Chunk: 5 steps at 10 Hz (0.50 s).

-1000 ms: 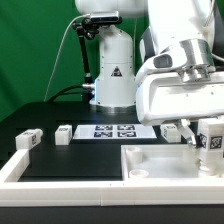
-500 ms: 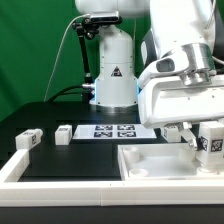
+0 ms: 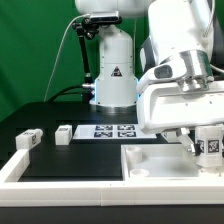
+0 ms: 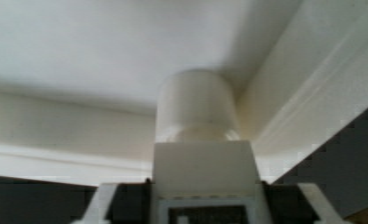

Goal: Assemble one leg

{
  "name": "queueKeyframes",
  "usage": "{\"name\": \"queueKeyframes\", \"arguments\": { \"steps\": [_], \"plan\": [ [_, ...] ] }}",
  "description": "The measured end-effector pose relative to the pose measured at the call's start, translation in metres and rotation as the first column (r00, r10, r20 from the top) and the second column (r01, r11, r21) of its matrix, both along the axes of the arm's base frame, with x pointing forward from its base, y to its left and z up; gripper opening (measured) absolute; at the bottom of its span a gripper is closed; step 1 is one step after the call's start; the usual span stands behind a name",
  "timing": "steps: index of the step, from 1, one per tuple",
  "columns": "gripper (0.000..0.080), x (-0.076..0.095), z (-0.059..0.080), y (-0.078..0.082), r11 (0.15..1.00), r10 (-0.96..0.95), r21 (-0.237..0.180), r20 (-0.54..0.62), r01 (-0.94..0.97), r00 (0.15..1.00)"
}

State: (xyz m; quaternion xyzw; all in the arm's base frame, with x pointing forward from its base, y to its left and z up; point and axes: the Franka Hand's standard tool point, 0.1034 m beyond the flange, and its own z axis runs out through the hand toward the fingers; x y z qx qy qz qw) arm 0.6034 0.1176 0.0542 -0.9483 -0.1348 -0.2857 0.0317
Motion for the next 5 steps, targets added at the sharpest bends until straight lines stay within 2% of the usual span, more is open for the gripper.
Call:
{"name": "queueKeyframes", "arguments": {
  "steps": [1,2,3,4,5],
  "plan": [
    [0.029,-0.0006,-0.0011,0.0,1.0,0.001,-0.001,-0.013,-0.001,1.0],
    [0.0471,-0.0006,-0.0012,0.0,1.0,0.001,-0.001,-0.014,-0.001,1.0],
    [0.0588,-0.0003,-0.0012,0.0001,1.0,0.002,-0.001,-0.016,-0.002,1.0],
    [0.0588,-0.0001,-0.0012,0.0001,1.0,0.002,-0.001,-0.016,-0.002,1.0],
    [0.0637,0.0,-0.0012,0.0001,1.0,0.002,-0.001,-0.016,-0.002,1.0]
  ]
}}
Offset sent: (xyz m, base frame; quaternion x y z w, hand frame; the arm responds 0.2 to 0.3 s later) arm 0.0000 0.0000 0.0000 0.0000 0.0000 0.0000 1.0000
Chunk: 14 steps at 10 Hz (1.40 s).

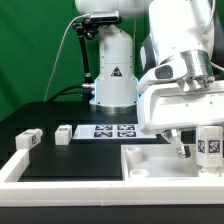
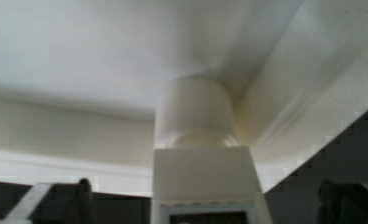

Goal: Assemble one leg

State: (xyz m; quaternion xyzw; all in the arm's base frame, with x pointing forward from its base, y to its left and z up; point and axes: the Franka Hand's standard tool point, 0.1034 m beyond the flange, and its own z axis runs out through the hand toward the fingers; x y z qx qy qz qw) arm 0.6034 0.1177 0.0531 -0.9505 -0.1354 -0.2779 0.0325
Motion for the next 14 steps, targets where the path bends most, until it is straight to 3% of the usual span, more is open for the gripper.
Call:
{"name": "queueKeyframes", "arguments": {
  "steps": [3,5,7,10,12,14],
  "plan": [
    [0.0646,0.0,0.001,0.0,1.0,0.001,-0.001,-0.009,-0.001,1.0],
    [0.0648,0.006,0.019,-0.002,1.0,0.001,-0.002,-0.007,-0.001,1.0],
    [0.0648,0.011,0.027,-0.001,1.0,0.003,-0.002,-0.009,-0.003,1.0],
    [0.0648,0.019,0.027,-0.008,1.0,-0.005,-0.005,-0.039,0.005,0.999],
    [0.0648,0.02,0.022,-0.009,1.0,0.002,-0.012,-0.159,-0.004,0.987],
    [0.0648,0.019,0.022,-0.005,1.0,0.016,-0.016,-0.349,-0.023,0.937]
  ]
}}
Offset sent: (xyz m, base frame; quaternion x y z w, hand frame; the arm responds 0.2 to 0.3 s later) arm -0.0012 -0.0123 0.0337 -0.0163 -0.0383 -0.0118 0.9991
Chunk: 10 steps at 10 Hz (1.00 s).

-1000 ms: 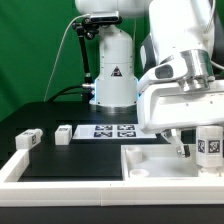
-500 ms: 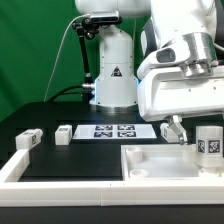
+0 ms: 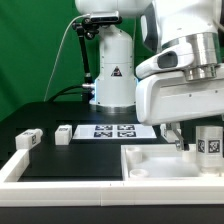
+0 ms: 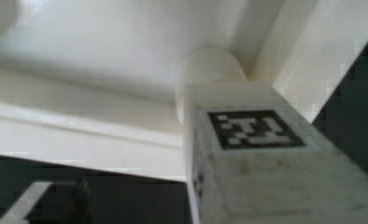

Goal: Assemble one leg

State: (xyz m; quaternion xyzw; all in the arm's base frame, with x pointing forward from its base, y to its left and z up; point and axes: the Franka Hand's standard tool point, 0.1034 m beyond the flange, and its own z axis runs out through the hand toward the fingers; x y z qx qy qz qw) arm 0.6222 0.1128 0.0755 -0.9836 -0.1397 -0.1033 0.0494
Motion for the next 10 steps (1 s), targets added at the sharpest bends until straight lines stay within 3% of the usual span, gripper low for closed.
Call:
{"name": "queueKeyframes", "arguments": {
  "steps": [4,5,6,7,8,10],
  "plan": [
    [0.0648,0.0009,0.0013,0.004,1.0,0.0,0.002,-0.014,0.0,1.0],
    [0.056,0.0009,0.0013,0.004,1.0,0.0,0.002,-0.014,0.0,1.0],
    [0.0424,0.0009,0.0013,0.004,1.0,0.0,0.002,-0.014,0.0,1.0],
    [0.0424,0.0009,0.0013,0.004,1.0,0.0,0.002,-0.014,0.0,1.0],
    [0.029,0.001,0.0014,0.0038,1.0,-0.005,0.003,-0.014,0.005,1.0],
    [0.029,0.0012,0.0015,0.0036,0.999,-0.051,0.013,-0.02,0.052,0.998]
  ]
}}
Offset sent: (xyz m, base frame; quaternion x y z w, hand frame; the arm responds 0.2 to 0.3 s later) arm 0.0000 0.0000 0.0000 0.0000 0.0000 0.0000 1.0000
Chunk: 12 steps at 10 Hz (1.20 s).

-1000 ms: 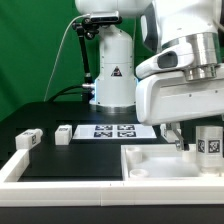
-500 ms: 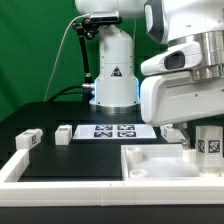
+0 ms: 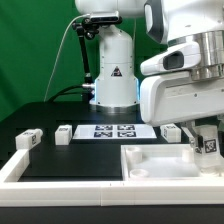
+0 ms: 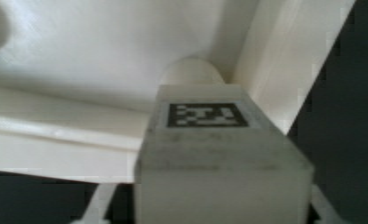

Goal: Assemble one leg

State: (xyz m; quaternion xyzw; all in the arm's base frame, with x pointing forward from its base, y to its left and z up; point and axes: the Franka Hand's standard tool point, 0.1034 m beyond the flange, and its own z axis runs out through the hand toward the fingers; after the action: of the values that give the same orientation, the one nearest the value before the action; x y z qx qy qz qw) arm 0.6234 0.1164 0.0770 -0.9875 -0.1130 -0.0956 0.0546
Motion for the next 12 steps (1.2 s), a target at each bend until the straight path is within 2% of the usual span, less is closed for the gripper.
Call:
{"name": "queueKeyframes", "arguments": {
  "steps": [3,6,8,10,12],
  "plan": [
    [0.029,0.001,-0.001,-0.003,0.943,-0.328,0.051,-0.043,0.33,0.944],
    [0.029,0.002,-0.002,-0.006,0.784,-0.611,0.083,-0.074,0.615,0.788],
    [0.029,0.003,-0.003,-0.011,0.586,-0.793,0.122,-0.117,0.801,0.598],
    [0.029,0.002,-0.005,-0.016,0.392,-0.894,0.131,-0.179,0.91,0.411],
    [0.029,0.0,-0.005,-0.018,0.214,-0.945,0.122,-0.227,0.969,0.237]
  ]
}}
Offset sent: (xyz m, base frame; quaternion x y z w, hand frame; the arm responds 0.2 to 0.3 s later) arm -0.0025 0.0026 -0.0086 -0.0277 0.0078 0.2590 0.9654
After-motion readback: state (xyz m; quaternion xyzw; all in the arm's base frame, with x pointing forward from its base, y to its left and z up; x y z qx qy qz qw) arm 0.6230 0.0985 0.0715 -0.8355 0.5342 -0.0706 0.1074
